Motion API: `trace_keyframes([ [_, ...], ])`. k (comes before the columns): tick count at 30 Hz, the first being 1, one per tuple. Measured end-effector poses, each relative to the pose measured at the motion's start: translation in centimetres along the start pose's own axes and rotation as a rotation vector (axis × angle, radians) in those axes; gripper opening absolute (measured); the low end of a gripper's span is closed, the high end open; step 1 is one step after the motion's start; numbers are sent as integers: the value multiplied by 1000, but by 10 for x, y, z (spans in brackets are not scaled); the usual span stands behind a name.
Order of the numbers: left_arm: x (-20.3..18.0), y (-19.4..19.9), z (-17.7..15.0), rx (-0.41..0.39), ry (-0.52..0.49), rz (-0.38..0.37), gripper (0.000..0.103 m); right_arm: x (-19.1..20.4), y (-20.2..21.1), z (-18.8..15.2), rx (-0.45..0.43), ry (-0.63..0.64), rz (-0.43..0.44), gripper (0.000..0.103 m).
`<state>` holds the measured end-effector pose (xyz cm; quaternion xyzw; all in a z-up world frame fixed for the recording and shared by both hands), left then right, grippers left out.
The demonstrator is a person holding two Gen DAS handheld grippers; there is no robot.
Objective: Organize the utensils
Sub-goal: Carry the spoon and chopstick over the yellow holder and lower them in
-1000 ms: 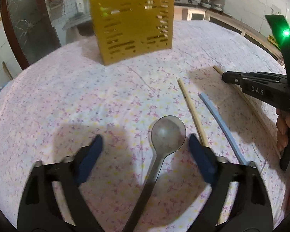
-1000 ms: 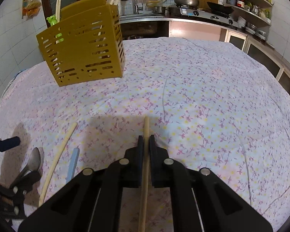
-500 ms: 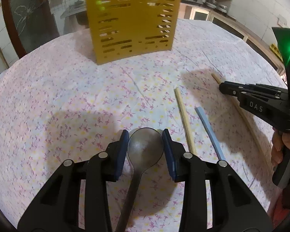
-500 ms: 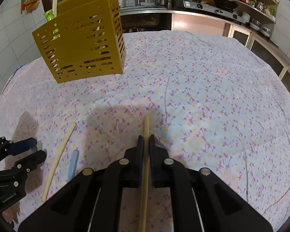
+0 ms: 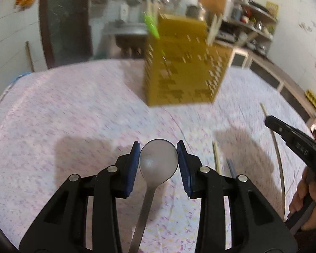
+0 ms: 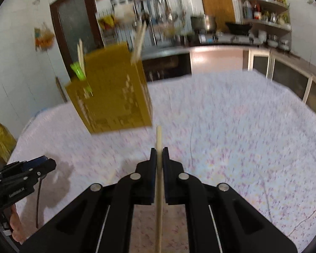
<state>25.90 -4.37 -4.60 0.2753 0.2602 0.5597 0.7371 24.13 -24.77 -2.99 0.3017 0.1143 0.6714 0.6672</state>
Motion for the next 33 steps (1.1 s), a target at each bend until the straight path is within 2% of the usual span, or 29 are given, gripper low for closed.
trace_keyframes([
  [6,24,33,24,-121,101,22,35,10,28,22,-173,8,24,6],
  [16,36,61,31,-197,115,69,35,16,57,38,-326,25,36,6],
  [27,44,90,19,-282,105,83,35,28,81,29,-408,91,1,6],
  [33,44,104,17,-320,100,79,35,31,86,28,-418,105,-6,6],
])
Point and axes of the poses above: each gripper's, at about its wrist camera, not at the fingertips, and y roughly against the way its jaws point, x to its left, z to its top, the point moved 6 cm from there along -y, roughly the way its jaws point, and after that the axes turned 4 degrees about z, right-handed, at the moved point
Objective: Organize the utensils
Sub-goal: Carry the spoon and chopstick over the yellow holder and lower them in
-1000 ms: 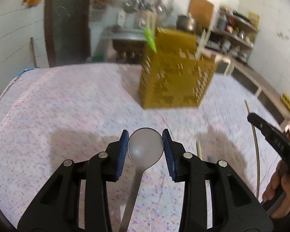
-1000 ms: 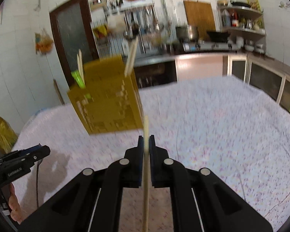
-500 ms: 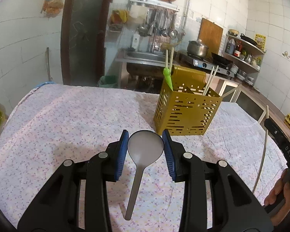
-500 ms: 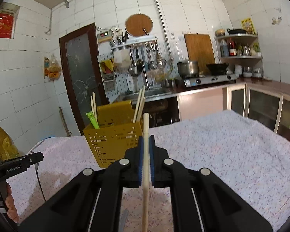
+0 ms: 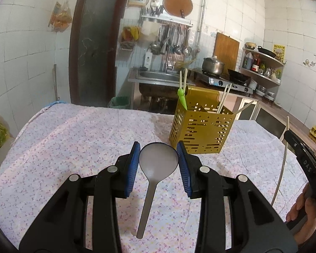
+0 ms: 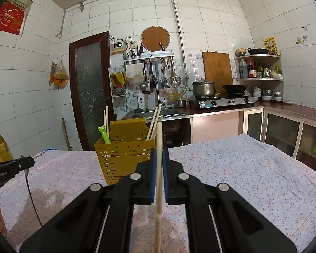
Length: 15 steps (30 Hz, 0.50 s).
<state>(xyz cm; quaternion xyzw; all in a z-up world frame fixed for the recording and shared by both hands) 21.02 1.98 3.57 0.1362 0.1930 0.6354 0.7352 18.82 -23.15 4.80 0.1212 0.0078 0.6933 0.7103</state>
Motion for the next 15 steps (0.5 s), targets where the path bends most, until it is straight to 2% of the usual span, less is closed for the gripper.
trace_keyframes([
  [6,-9,11,23,-56,2,-30,35,1,-2,17,-37,8,2,6],
  [9,-20,12,44,-85,5,-55,35,2,-7,34,-60,3,12,6],
  [15,-49,3,103,-171,11,-107,35,10,-26,87,-153,4,36,6],
])
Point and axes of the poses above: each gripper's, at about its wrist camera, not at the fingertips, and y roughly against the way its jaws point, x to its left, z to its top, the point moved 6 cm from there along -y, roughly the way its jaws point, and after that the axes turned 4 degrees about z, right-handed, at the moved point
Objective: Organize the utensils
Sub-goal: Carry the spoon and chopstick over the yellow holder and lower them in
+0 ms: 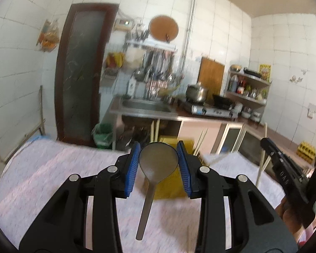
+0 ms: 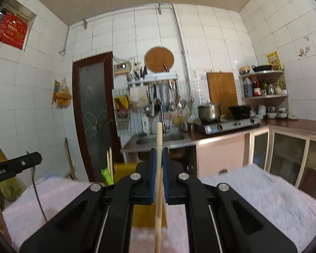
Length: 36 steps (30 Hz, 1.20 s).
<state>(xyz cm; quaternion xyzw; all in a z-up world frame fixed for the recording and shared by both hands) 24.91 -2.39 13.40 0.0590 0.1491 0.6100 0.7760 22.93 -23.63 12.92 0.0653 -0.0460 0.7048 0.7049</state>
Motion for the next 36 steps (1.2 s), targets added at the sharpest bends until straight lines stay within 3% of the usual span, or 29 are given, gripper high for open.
trace_keyframes([
  [8,-31,-56,68,-155,28,-75,35,7,-66,47,-115,-13,32,6],
  [13,-41,-102,78,-201,33,-100,35,5,-107,58,-177,-39,37,6],
  [20,-42,-163,48,-217,19,-98,35,7,-144,37,-212,-20,47,6],
  [24,-36,-185,32,-178,22,-84,35,11,-158,25,-195,7,51,6],
  [35,-23,-188,-10,-96,18,-43,35,6,-157,-10,-99,40,50,6],
  [36,-21,-185,-10,-90,20,-37,41,4,-154,-12,-86,40,50,6],
])
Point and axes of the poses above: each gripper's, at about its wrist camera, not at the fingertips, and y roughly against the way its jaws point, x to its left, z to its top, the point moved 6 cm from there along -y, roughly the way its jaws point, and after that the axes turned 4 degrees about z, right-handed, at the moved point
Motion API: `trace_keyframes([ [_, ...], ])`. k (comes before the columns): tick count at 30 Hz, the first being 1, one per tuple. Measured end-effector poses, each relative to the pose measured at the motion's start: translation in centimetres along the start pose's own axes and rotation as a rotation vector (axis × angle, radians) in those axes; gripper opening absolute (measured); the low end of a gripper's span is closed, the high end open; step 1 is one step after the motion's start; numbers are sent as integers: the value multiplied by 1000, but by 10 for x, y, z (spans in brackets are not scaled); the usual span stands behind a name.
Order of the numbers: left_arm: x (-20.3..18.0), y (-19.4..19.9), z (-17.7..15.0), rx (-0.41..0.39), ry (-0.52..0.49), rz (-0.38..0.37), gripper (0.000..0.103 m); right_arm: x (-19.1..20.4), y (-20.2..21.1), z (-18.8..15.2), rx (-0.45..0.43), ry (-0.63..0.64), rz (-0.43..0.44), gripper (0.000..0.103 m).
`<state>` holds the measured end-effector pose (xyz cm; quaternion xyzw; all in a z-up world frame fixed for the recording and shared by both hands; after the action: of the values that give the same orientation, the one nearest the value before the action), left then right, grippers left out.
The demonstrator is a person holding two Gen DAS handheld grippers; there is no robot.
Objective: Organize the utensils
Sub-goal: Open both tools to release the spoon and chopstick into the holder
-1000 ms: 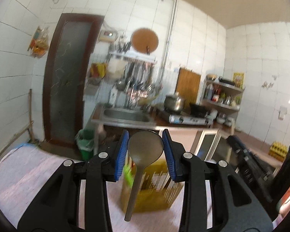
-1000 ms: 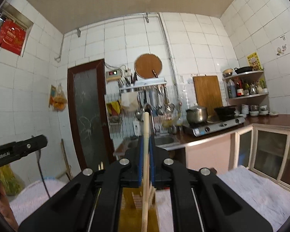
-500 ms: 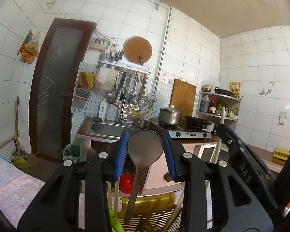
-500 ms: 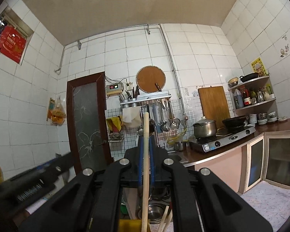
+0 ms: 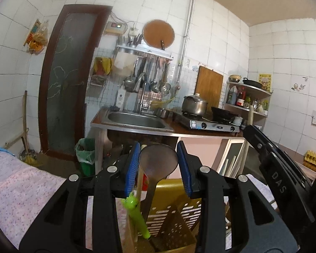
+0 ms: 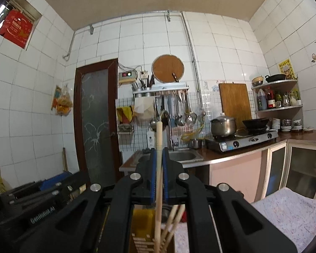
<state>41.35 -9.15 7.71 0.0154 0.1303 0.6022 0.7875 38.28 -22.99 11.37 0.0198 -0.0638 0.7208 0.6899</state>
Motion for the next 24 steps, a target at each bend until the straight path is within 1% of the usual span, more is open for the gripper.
trace_keyframes([
  [1,1,2,1,11,-1,4,46,-1,1,-1,19,5,-1,7],
  [2,2,5,2,19,-2,9,56,-1,2,-2,35,13,-7,7],
  [3,4,11,5,22,-3,23,63,-2,4,-3,62,26,-16,9],
  [4,6,17,8,25,-5,34,66,-3,5,-4,82,34,-22,24],
  [5,8,24,11,36,-10,43,71,-4,8,-4,113,43,-34,39],
  [6,10,28,13,47,-14,50,76,-5,11,-4,132,43,-43,61],
  [7,13,35,15,66,-20,61,78,-8,18,-2,151,36,-55,62],
  [9,19,48,17,106,-39,85,85,-10,30,1,180,42,-75,62],
  [11,30,65,15,139,-57,116,88,-13,46,2,227,37,-80,63],
  [12,34,70,13,155,-63,133,92,-13,50,2,245,35,-81,63],
  [15,54,91,-3,221,-70,170,95,-15,80,-10,336,34,-105,65],
  [19,74,111,-41,312,-93,208,97,-14,108,-53,508,5,-115,65],
  [21,82,119,-68,383,-106,220,98,-11,124,-84,605,-10,-128,65],
  [24,88,125,-104,478,-102,220,98,-7,140,-123,717,-36,-151,65],
])
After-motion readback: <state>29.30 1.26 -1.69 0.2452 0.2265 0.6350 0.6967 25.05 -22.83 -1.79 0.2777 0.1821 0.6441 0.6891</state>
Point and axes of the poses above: each gripper's, at about its wrist camera, not at the fingertips, and y roughly against the way its jaws point, x to its left, z to its top, the point moved 6 cm from there along -y, roughly the way its jaws point, and after that the axes turned 4 degrees about z, right-handed, at the moved point
